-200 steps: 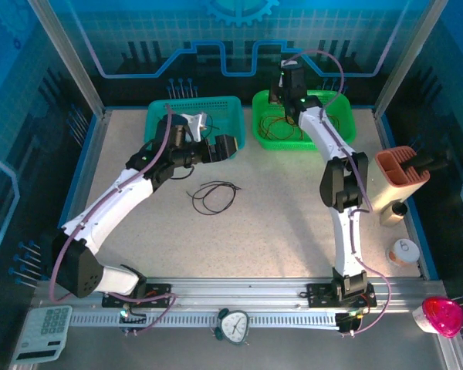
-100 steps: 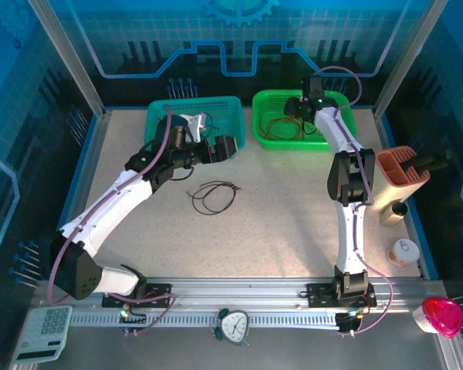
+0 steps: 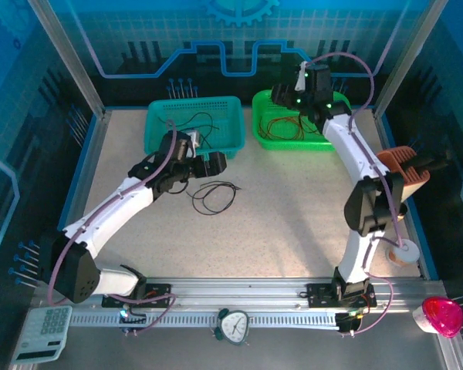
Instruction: Untangle the cables
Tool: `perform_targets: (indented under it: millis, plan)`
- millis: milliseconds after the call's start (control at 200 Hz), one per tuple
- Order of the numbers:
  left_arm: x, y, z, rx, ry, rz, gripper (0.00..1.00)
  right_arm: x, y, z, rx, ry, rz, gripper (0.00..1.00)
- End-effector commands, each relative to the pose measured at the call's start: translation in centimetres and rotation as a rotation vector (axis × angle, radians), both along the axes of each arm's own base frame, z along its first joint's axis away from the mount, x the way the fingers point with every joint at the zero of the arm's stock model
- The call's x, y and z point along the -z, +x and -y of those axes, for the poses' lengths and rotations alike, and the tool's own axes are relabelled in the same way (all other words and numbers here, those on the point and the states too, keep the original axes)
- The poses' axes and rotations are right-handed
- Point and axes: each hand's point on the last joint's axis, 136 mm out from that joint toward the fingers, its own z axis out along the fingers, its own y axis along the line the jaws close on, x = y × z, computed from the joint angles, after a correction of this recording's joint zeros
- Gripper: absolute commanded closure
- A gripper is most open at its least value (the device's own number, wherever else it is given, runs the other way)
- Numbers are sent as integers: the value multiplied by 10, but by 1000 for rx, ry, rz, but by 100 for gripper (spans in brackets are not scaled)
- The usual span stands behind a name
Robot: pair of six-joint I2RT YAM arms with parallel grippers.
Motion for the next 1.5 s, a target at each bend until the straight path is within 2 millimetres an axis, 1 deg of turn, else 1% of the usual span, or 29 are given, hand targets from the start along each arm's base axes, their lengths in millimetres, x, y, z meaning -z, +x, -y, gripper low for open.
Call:
perform_targets:
  millis: [0, 75, 125, 135, 160, 240, 310, 385, 445, 505, 610, 725, 845, 965, 1210, 1361, 1496]
  plan:
    - [31, -10, -37, -157, 43, -85, 1, -4, -43, -44, -120, 44, 42, 37]
    - [54, -12, -56, -241, 13, -144, 1, 10, -75, -64, -159, 16, 37, 37]
    - [67, -13, -67, -294, -17, -178, 3, 26, -96, -77, -191, -7, 27, 37]
    - [71, -14, -69, -305, -22, -185, 3, 26, -100, -79, -193, -11, 29, 37]
    - [78, -14, -75, -332, -34, -201, 5, 36, -109, -83, -199, -24, 19, 37]
    - [93, -13, -85, -392, -67, -235, 16, 59, -134, -94, -225, -36, -20, 37]
    - [102, -9, -90, -421, -55, -255, 22, 77, -151, -99, -229, -23, -64, 38]
    - [110, -4, -91, -442, -39, -275, 28, 89, -167, -105, -250, -14, -86, 38]
    - [116, 0, -93, -454, -18, -285, 33, 95, -176, -110, -269, -33, -94, 38]
    - [121, 3, -95, -464, 8, -291, 38, 95, -183, -113, -282, -64, -93, 38]
    - [127, 7, -97, -468, 86, -294, 44, 93, -190, -114, -292, -86, -86, 38]
    - [130, 12, -93, -438, 198, -283, 45, 89, -192, -114, -293, -84, -75, 38]
    - [135, 17, -90, -418, 271, -288, 50, 81, -194, -114, -297, -77, -58, 38]
    - [145, 20, -90, -423, 298, -305, 52, 74, -196, -114, -300, -73, -45, 38]
    - [166, 20, -88, -424, 324, -356, 57, 72, -199, -111, -300, -78, -39, 38]
    - [175, 20, -88, -423, 337, -373, 62, 66, -201, -111, -308, -73, -27, 38]
    - [179, 22, -87, -415, 341, -378, 70, 65, -202, -111, -312, -76, -26, 38]
